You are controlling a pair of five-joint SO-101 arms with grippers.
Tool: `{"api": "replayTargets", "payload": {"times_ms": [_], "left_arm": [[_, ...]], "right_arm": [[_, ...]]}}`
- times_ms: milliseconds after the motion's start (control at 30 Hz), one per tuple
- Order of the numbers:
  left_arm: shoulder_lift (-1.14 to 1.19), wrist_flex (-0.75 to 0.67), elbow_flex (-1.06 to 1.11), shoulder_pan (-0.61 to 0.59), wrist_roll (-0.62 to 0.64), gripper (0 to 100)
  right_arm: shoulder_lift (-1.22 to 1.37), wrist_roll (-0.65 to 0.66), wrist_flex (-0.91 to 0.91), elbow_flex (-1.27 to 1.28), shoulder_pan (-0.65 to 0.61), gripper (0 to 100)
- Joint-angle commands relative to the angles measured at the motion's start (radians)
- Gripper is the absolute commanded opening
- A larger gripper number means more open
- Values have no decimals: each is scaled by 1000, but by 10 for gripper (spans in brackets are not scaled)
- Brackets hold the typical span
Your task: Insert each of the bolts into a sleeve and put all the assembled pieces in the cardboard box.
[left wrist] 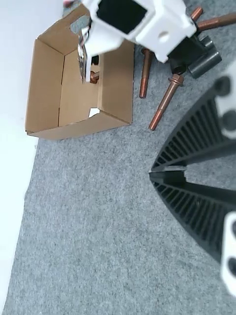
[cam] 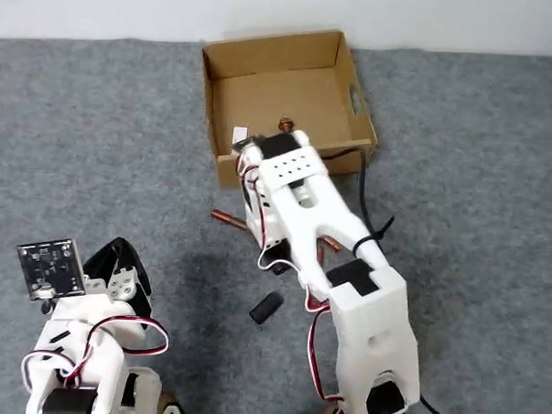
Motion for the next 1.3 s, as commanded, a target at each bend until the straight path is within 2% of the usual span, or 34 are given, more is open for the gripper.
{"api": "replayTargets", "payload": {"times_ms": [0,300,533,567,800,967,1100,1267], "left_arm": [[-6,5,-5,-6,-5,6],[-6,6,-5,-6,-5,6],[-6,6,-5,-6,-5,6],[-6,6,-5,-6,-5,6],[-6,5,-5,-2,-3,6],[-6,5,-5,-5,-2,6],[-6,5,-5,-5,-2,6],[-6,6,-5,-5,-2,6]], "right_arm": [[7,20,-45,-6,-5,132],[96,75,-104,-6,13,125],[124,72,-91,-6,4,2],[110,71,-91,-6,4,10],[-104,58,-18,-6,4,9],[-283,-98,116,-6,10,8],[-453,-215,136,8,22,8],[-674,-230,136,89,48,8]]}}
